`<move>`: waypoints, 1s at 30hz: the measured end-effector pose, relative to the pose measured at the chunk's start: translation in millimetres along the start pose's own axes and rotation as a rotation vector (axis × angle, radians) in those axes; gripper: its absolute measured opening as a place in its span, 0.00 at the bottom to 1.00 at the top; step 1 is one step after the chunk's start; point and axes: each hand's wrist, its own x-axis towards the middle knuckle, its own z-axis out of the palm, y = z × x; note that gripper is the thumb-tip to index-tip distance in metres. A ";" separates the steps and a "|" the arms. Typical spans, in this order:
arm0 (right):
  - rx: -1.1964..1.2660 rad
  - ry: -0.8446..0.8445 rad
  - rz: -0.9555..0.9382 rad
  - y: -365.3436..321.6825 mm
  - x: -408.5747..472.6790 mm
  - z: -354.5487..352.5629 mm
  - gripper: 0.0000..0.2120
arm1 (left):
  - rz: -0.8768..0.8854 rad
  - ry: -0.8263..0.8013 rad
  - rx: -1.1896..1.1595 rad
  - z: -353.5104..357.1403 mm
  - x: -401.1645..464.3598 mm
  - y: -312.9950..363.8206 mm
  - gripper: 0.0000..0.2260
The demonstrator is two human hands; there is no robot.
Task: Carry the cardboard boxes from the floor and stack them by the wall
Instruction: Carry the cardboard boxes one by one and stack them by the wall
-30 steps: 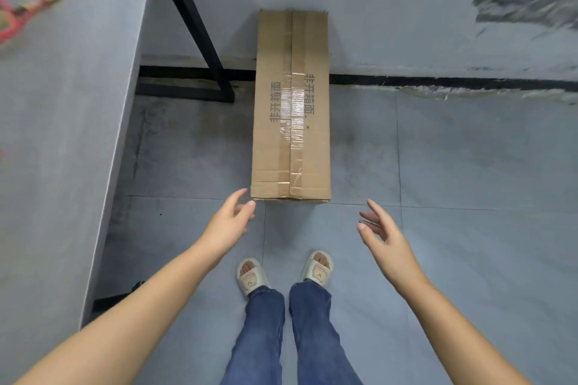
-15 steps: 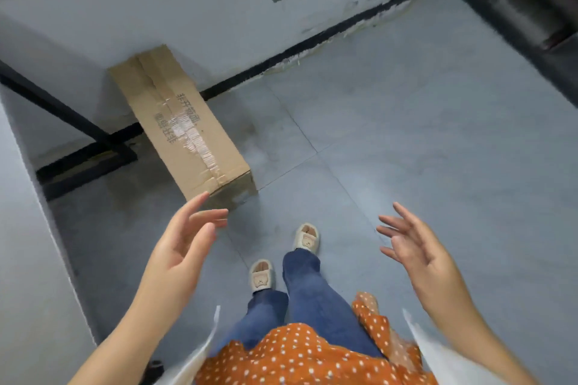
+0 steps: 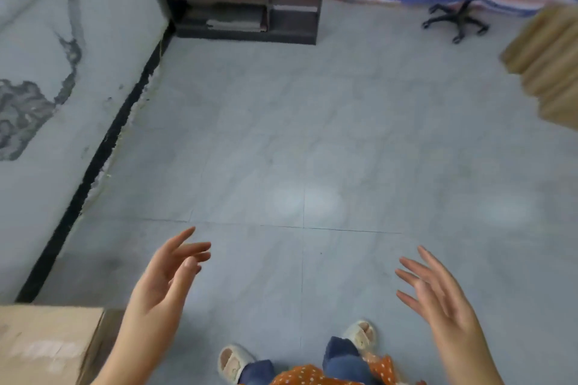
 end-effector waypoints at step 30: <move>0.216 1.154 0.005 -5.7 245.0 -424.6 0.17 | 0.277 -0.999 0.108 689.1 223.7 186.5 0.13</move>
